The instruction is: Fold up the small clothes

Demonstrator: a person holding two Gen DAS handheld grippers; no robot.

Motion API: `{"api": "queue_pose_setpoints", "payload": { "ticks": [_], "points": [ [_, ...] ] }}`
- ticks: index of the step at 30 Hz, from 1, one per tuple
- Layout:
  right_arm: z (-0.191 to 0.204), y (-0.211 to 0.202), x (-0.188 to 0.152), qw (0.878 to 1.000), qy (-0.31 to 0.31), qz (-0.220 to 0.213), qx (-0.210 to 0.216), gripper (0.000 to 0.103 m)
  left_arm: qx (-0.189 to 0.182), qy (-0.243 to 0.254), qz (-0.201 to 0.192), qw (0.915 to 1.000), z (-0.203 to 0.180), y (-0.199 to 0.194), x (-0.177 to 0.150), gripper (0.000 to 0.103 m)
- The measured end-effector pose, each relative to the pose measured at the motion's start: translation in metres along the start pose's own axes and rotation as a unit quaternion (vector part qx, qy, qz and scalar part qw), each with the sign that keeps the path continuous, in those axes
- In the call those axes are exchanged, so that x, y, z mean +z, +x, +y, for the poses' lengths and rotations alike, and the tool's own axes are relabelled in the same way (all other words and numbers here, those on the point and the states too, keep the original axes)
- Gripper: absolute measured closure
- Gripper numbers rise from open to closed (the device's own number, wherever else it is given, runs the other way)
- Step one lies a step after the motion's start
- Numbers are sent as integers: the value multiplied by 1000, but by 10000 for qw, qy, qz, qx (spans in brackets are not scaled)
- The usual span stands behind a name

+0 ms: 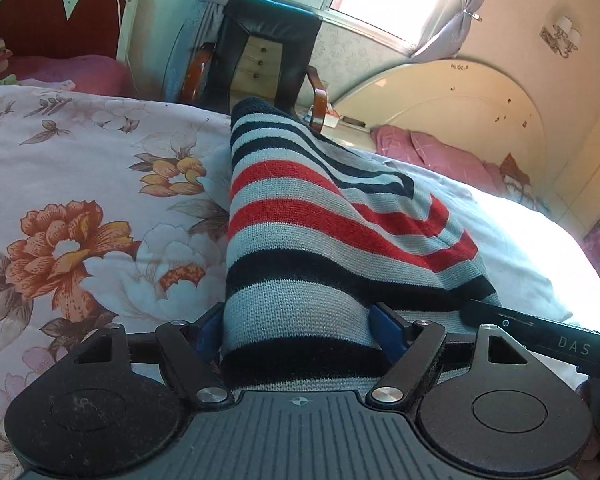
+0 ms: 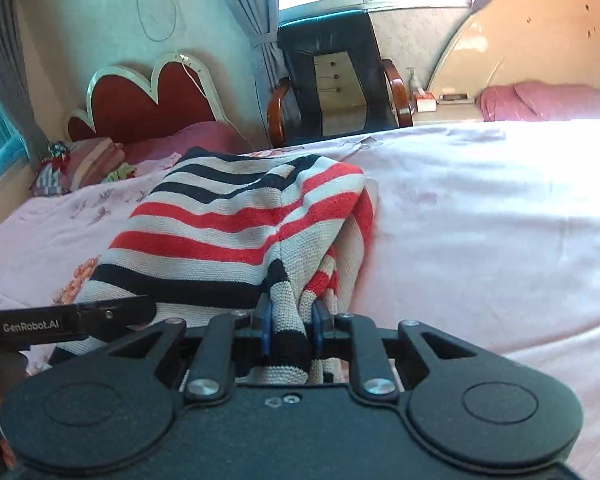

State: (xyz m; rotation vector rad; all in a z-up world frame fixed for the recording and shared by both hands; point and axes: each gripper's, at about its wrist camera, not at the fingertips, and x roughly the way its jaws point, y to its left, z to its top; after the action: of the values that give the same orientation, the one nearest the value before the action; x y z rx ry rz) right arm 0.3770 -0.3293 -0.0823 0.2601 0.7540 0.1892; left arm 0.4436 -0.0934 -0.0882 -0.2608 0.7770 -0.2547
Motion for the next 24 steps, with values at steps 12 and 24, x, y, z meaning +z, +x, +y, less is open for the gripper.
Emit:
{"api": "queue_pose_setpoints", "payload": {
  "ticks": [12,24],
  "points": [
    [-1,-22,16,9963,-384,-574,-508,51,-169,459,-654,9967,-12,-30,39,23],
    [29,35,20,9832,-1668,27,-739,90,71,1526,-64,9882,-44,9,40,24]
  ]
}}
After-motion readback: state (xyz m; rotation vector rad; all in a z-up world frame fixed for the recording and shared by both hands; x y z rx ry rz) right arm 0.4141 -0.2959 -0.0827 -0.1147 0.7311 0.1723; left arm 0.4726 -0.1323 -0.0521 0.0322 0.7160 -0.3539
